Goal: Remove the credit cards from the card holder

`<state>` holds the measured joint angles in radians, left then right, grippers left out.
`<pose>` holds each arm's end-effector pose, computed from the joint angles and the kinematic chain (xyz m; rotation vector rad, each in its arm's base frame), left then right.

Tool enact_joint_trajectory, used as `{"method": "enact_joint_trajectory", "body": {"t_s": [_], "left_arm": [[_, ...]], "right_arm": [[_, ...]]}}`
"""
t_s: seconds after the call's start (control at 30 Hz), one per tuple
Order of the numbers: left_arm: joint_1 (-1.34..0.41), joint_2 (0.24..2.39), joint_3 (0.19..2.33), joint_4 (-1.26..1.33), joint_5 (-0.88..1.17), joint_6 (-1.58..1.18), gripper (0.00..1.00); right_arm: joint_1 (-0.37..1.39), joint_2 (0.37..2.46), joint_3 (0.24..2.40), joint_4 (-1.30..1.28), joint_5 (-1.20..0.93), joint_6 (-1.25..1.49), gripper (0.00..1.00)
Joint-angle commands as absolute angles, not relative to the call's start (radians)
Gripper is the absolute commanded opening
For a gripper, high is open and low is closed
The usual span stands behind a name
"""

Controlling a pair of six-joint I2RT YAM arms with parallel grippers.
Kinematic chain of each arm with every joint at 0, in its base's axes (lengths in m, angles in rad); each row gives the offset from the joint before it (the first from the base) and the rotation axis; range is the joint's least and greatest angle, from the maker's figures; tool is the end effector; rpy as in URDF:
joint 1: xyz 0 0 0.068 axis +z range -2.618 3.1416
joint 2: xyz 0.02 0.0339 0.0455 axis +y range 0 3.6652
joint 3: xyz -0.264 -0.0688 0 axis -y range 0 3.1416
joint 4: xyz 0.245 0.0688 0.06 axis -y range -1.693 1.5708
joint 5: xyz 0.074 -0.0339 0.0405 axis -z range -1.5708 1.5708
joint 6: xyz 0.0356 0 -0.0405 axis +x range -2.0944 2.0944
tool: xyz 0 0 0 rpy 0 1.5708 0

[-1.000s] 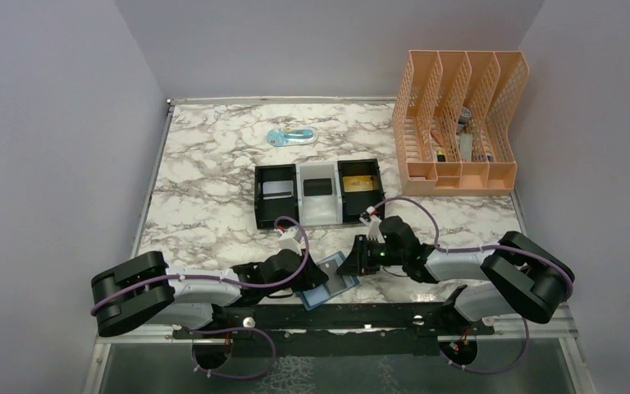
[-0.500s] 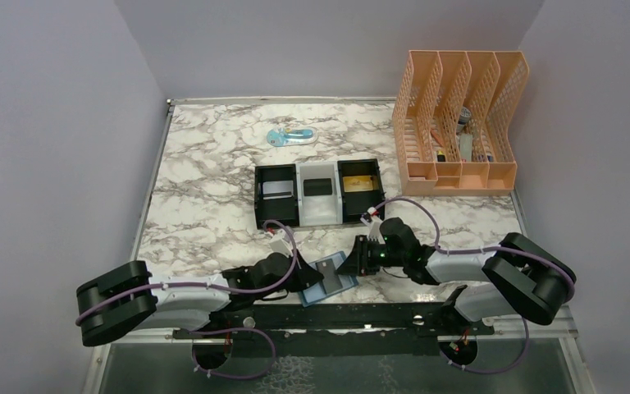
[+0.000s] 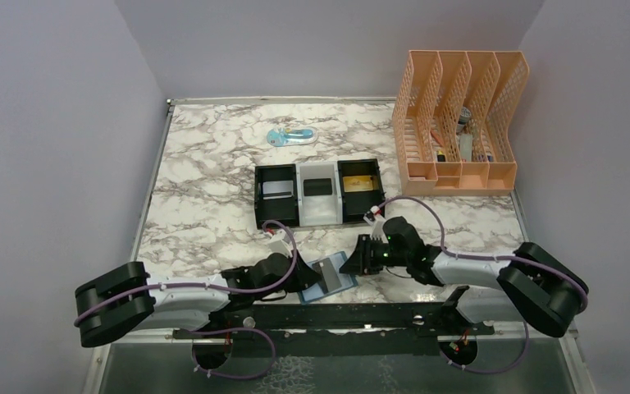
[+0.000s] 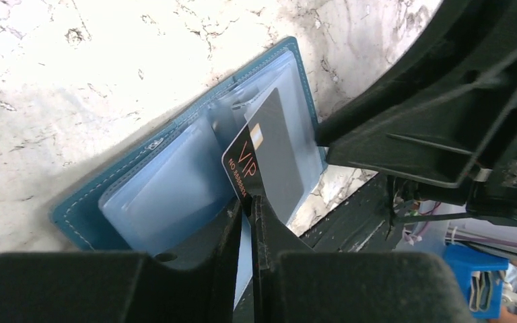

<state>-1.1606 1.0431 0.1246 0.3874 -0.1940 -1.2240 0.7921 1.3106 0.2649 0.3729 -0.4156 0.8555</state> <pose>0.0770 -0.1599 0.1281 -0.2043 2.3336 -1.1598 0.1374 0.1597 0.1203 -0.1767 2.5363 1.2566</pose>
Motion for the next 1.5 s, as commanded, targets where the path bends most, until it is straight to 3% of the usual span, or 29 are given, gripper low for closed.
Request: {"method": "enact_joint_trajectory", "body": {"t_s": [0.0, 0.17, 0.67, 1.0, 1.47], "left_arm": [[-1.165, 1.089, 0.173, 0.380, -0.199, -1.195, 0.12], [-1.166, 1.113, 0.190, 0.380, -0.200, -1.187, 0.10], [-1.166, 1.124, 0.184, 0.372, -0.180, -1.169, 0.10], [-1.165, 0.991, 0.224, 0.086, -0.271, -1.129, 0.12], [-1.165, 1.015, 0.202, 0.196, -0.253, -1.146, 0.13]], "right_arm": [[0.794, 1.202, 0.313, 0.270, -0.428, 0.804, 0.26], [0.796, 1.178, 0.342, 0.264, -0.469, 0.793, 0.28], [0.807, 1.441, 0.338, 0.328, -0.388, 0.827, 0.28], [0.808, 1.389, 0.333, 0.264, -0.326, 0.824, 0.28], [0.824, 1.273, 0.406, 0.281, -0.458, 0.777, 0.31]]}}
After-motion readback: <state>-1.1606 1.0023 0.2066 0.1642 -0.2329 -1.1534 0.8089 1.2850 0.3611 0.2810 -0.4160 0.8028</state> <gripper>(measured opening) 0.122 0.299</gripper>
